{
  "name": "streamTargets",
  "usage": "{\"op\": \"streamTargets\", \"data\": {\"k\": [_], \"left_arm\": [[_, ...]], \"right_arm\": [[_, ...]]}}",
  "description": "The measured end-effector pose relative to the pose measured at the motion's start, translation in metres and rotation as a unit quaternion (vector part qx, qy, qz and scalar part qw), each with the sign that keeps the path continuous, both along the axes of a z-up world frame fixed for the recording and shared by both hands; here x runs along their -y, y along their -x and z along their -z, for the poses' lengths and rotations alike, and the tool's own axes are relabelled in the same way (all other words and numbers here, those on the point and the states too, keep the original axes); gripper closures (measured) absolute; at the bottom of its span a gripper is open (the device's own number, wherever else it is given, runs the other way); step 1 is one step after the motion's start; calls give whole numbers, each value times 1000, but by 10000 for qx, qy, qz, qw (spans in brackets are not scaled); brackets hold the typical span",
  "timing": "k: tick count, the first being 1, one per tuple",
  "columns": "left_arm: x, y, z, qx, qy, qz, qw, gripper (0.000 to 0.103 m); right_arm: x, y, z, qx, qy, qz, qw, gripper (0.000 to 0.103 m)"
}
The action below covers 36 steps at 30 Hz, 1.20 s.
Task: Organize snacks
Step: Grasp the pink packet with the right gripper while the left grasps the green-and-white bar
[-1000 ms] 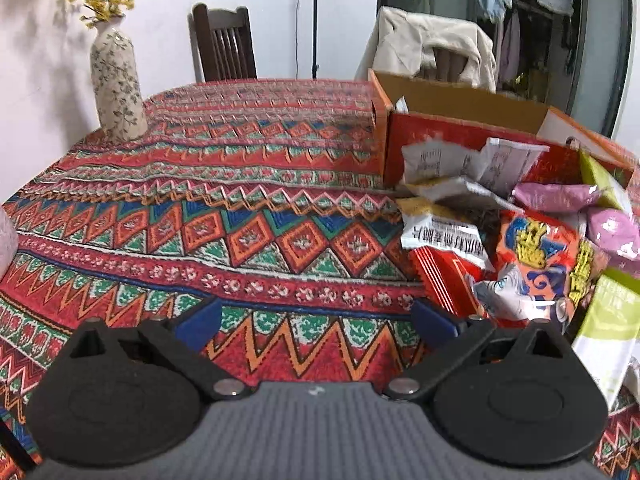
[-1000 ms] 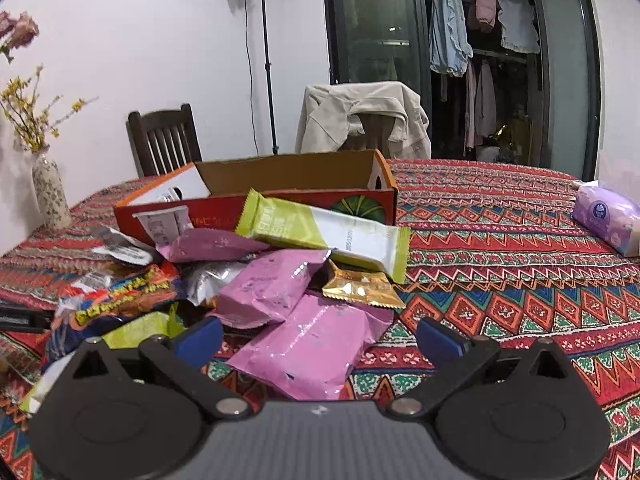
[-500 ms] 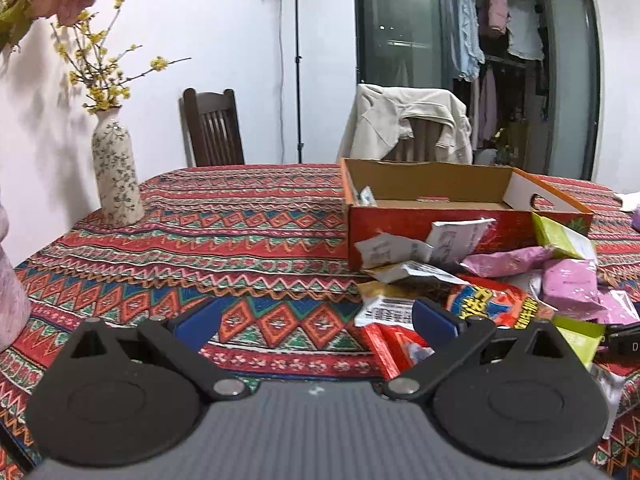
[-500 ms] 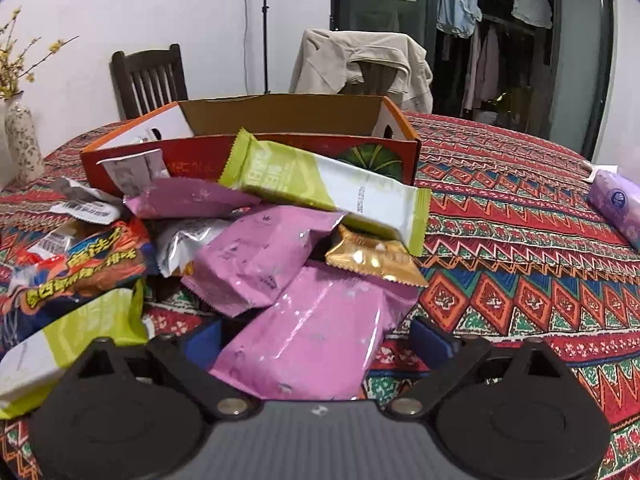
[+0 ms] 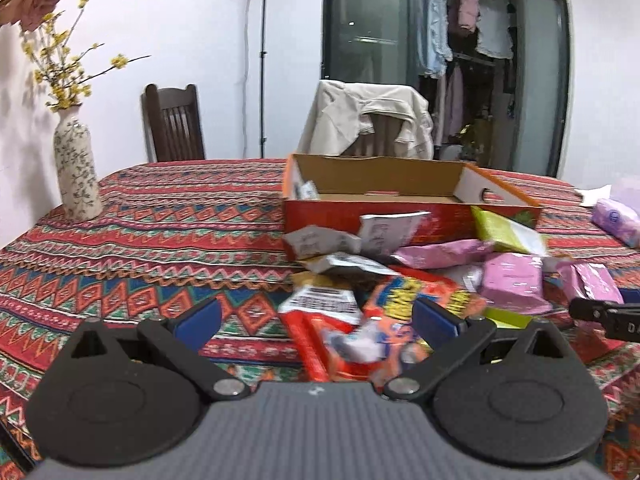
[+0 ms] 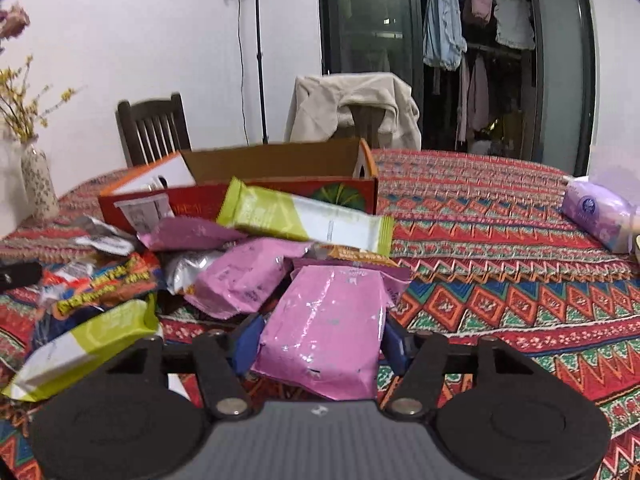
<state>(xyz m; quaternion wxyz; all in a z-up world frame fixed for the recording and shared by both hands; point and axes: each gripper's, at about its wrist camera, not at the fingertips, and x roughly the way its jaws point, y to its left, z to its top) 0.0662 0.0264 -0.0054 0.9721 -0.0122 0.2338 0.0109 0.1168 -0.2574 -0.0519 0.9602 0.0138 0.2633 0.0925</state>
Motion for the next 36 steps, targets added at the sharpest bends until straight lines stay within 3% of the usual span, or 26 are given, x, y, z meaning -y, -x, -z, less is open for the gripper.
{"op": "streamTargets", "data": {"k": [13,15,17,22,30,36], "left_arm": [[51,27,12,-178,-60,529,9984,1],[57,28,17,-256,-47,585,9979,7],[62,25,21,-368,-35,609,9975,20],[66,12,25,-428,73,509,9978,23],[70,14,26,-833,394,508,9944,52],[82,17,22,-933,456,512,9933,58]], "right_arm": [[8,27,-7,312,-192,-293,9989,42],[8,31,-7,335,-235,-393,9984,42],[8,35,-5,347,-267,-472,9979,42],[13,41,0,333,-390,-625,9967,42],[21,45,6,319,-604,-791,9945,42],[26,46,9,299,-721,-869,9931,41]]}}
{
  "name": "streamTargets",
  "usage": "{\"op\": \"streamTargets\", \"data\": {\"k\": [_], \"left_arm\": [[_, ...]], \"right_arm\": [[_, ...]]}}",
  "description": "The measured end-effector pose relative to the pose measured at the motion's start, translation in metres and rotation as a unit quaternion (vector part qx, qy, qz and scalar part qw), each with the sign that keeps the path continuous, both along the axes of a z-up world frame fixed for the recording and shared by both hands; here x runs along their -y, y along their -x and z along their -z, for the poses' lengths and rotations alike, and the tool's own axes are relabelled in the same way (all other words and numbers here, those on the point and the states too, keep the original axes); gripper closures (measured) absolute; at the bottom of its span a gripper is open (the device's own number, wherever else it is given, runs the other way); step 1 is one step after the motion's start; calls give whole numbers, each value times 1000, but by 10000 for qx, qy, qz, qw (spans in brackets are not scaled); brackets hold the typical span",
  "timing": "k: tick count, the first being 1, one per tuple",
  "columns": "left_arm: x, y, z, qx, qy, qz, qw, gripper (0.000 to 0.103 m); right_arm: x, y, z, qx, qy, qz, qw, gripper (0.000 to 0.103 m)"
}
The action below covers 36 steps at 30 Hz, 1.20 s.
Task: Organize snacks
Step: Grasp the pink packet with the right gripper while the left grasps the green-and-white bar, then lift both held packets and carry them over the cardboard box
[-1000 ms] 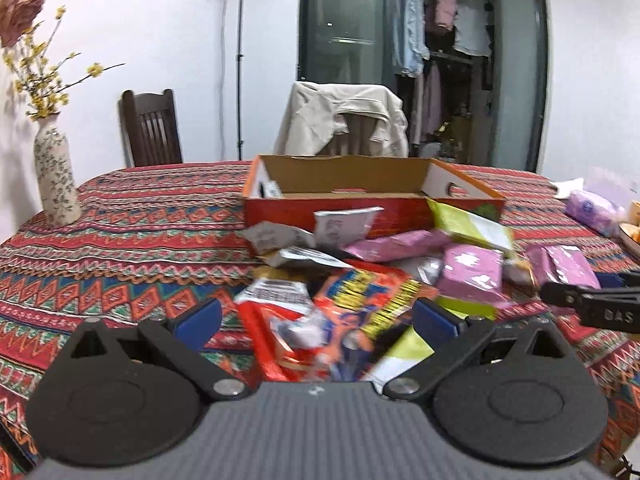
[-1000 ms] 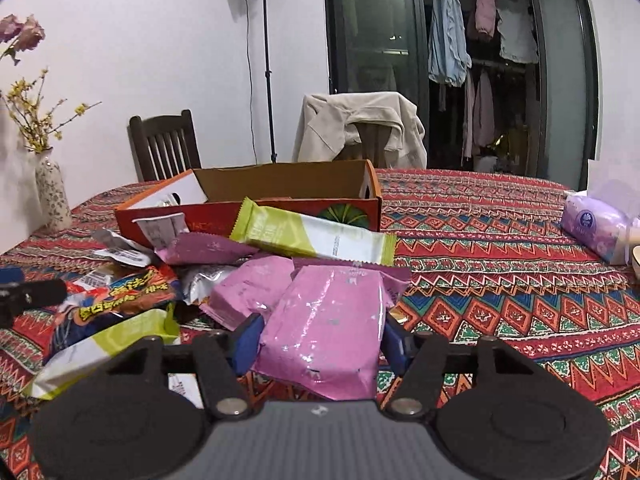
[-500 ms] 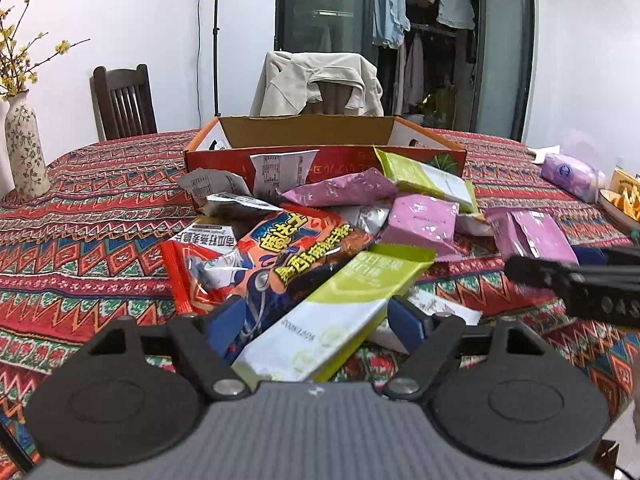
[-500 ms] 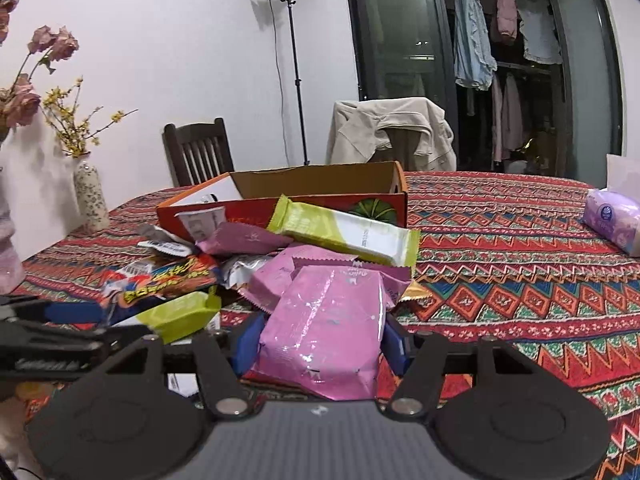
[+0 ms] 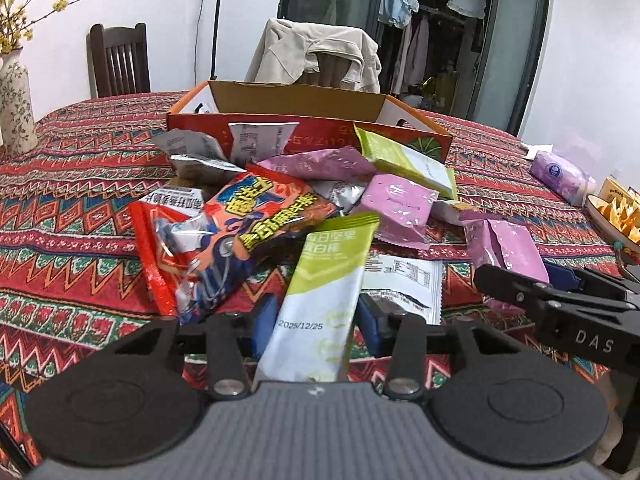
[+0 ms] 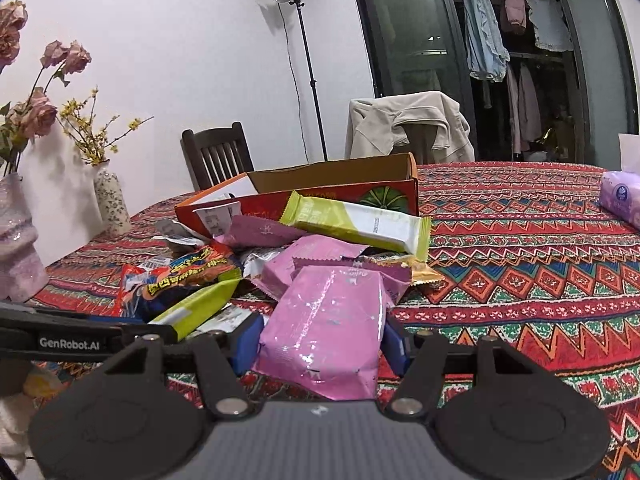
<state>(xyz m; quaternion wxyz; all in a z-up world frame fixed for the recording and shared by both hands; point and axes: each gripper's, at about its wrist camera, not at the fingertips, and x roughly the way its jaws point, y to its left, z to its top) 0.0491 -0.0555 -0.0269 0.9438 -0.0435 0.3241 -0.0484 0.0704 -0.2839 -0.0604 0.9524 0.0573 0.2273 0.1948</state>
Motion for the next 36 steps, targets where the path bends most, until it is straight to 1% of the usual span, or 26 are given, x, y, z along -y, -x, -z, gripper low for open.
{"op": "streamTargets", "data": {"k": [2,7,9,11,14,16,28,36], "left_arm": [[3,-4,0,-23,-25,-33,10000,58],[6,-15,7,-148,90,-169,9997,56],[8,-17,9,-129,63,-183,9997,56],[9,-16,9,-104,49,-188,9998,58],[9,-15,9,-83,142,-136,9998,62],[8,-14,9,-62,152,-134,9998,62],[-3,-1,-2,235,283,-82,9993,63],[-14,5,-18,533,403,-12,9978,64]], "right_arm": [[2,0,1,-4,-14,-11,10000,41],[6,-3,1,-8,-14,17,10000,41],[8,-4,1,-6,-12,42,10000,41],[8,-4,1,-3,-14,51,10000,41],[8,-5,1,-11,-17,58,10000,42],[7,-4,1,-9,-10,59,10000,42],[-4,1,-7,70,150,124,9998,41],[-11,5,-20,218,244,232,9992,41]]}}
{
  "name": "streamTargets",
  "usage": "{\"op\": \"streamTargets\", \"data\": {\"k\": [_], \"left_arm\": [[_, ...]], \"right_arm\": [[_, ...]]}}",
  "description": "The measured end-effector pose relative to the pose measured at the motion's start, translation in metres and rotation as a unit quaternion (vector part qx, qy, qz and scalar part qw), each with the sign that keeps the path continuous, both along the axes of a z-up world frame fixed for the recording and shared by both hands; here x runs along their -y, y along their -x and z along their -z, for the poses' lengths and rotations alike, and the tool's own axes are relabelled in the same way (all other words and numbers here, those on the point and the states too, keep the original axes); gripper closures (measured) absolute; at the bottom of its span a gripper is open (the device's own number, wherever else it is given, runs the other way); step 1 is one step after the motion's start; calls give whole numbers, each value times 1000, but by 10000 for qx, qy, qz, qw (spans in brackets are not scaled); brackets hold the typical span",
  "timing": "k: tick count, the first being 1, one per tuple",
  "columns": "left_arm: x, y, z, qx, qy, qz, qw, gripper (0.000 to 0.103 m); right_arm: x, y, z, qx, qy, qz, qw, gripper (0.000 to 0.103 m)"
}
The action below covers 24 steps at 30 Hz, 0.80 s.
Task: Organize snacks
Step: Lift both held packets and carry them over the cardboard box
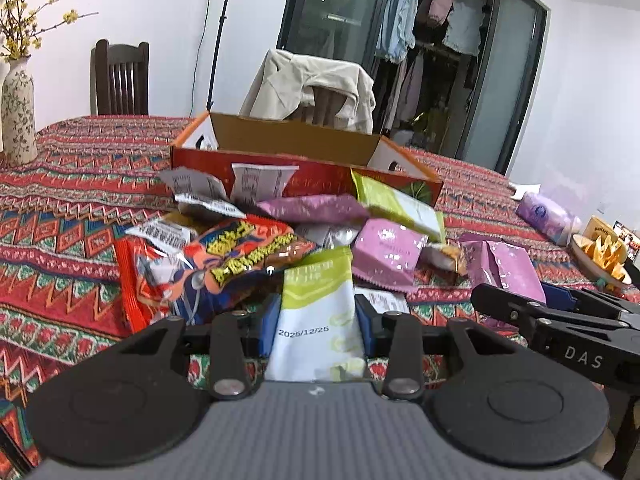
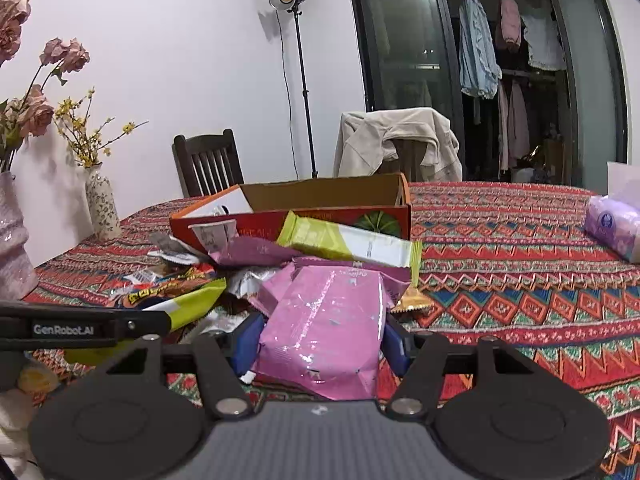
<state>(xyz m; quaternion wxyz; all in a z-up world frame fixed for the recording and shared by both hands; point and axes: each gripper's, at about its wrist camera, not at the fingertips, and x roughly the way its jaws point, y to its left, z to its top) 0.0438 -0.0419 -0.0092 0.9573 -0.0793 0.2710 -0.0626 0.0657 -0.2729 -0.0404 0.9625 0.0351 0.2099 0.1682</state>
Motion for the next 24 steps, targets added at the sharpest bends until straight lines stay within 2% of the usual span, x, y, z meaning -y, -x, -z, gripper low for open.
{"op": "streamTargets", "data": {"k": [1,4,8,12,15,17,18,20,24], "left_arm": [[-1,0,-2,29,19,10,10000,64],[-5,-1,-10,169,73,71,9998,79],[-8,-5,-18,319,74,128,9994,79],[-11,-11,-10,114,133,134,9998,79],[-15,-10,-2,-85,246,165,9995,70],[-14,-6,1,-163,274,184,9993,55],[-13,-5,3,-180,261,195,9993,52],[-10,-2,6,-223,244,250,9991,40],[-5,-5,15,-392,184,234,9988,38]], "right_arm": [[-1,0,-2,17,5,13,10000,41],[-4,-2,-7,70,34,55,10000,42],[-9,-6,-12,117,71,106,9999,42],[-11,-10,-11,95,100,146,9998,41],[-8,-10,-5,-6,89,190,9998,41],[-7,-9,-1,-74,96,202,9997,41],[-6,-8,1,-94,100,201,9997,41],[-4,-6,4,-122,95,200,9997,41],[-3,-1,7,-150,100,170,9997,41]]}}
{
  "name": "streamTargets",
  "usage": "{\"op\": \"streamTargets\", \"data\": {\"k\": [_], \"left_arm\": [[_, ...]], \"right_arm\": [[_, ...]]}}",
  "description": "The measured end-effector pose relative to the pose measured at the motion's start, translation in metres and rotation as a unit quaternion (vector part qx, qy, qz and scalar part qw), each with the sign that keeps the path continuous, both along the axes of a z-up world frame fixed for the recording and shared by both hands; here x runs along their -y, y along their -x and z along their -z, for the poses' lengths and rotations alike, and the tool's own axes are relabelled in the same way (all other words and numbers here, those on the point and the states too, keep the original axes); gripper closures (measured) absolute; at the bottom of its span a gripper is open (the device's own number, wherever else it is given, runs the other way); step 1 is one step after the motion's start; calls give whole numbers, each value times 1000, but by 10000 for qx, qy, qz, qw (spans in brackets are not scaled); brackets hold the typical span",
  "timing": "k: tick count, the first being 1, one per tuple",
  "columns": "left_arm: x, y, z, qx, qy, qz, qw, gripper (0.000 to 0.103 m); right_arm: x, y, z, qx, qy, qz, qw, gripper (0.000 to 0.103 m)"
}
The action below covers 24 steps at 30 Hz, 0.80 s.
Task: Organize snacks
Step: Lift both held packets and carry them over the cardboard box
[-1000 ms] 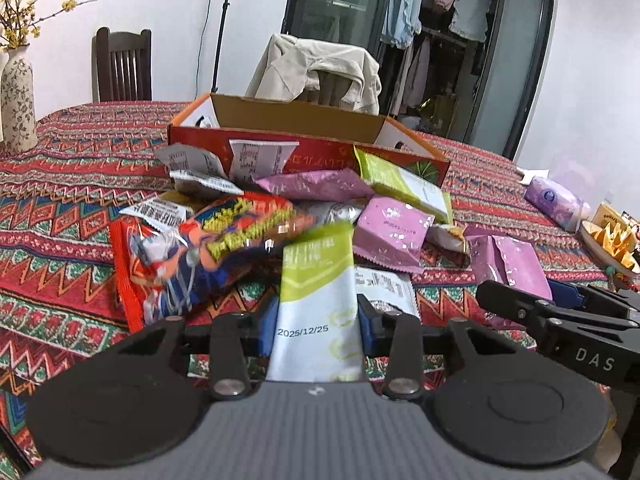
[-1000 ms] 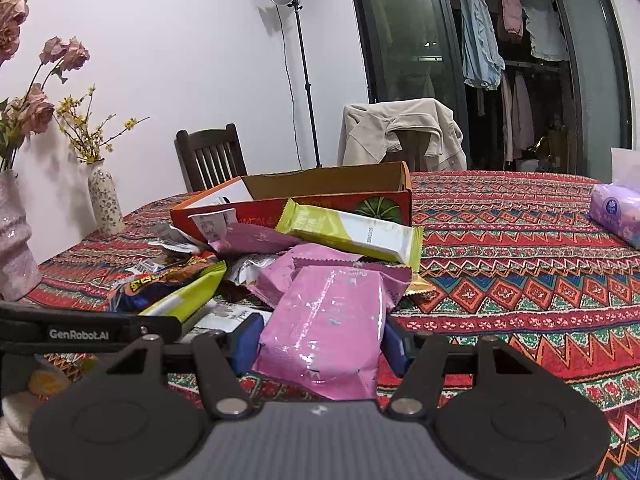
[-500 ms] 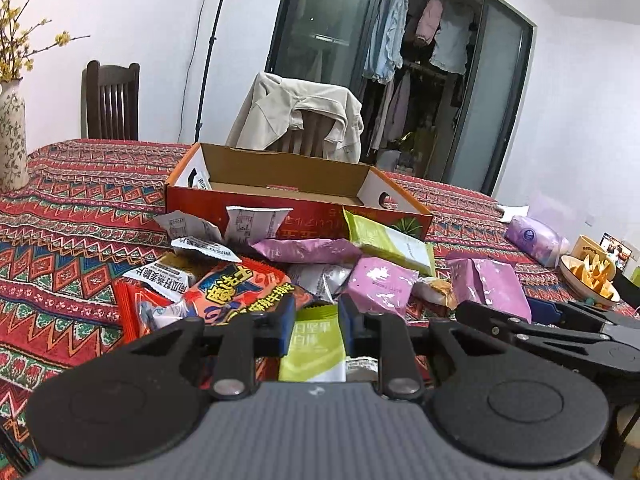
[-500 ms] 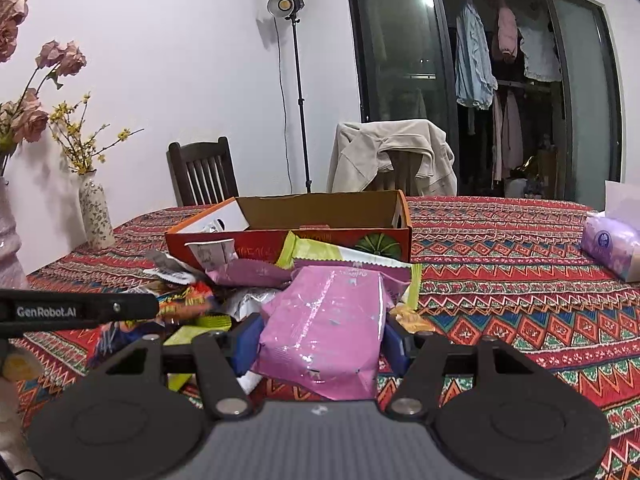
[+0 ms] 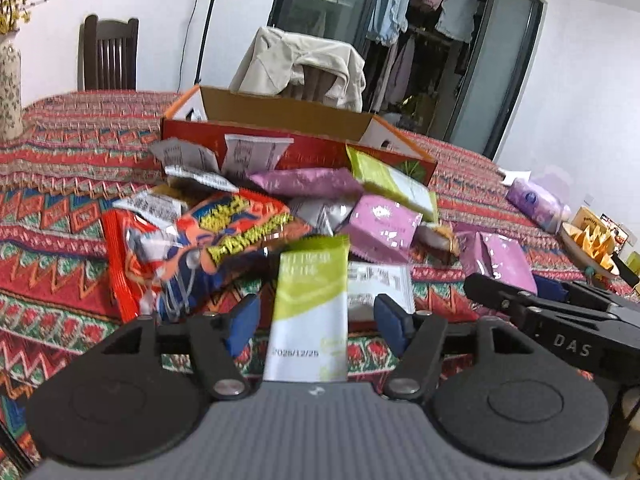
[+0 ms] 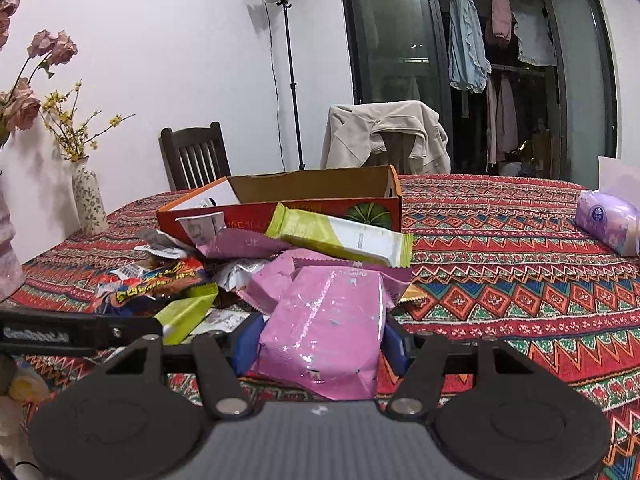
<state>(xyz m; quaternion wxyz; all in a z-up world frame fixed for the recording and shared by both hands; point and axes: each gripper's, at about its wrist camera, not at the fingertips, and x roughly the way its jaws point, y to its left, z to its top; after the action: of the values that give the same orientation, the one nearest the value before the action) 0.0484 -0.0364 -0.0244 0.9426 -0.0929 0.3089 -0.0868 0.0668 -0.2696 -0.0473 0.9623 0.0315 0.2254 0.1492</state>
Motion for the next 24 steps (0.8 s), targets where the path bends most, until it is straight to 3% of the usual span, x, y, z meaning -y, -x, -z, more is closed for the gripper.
{"op": "streamTargets", "data": {"k": [1,4,5,24], "left_arm": [[1,-2,3,-56,-10,-21,10000,40],[0,-9,10,-205,43,-17,9998,64],[-1,-9,11,-191,69,-4,9998,65],[1,3,-35,670,143,251,9973,67]], "right_arm": [[-1,1,0,-9,6,-12,10000,41],[-2,3,1,-20,13,-48,10000,41],[-3,4,1,-17,14,-53,10000,41],[-5,-3,-20,190,76,70,9998,41]]}}
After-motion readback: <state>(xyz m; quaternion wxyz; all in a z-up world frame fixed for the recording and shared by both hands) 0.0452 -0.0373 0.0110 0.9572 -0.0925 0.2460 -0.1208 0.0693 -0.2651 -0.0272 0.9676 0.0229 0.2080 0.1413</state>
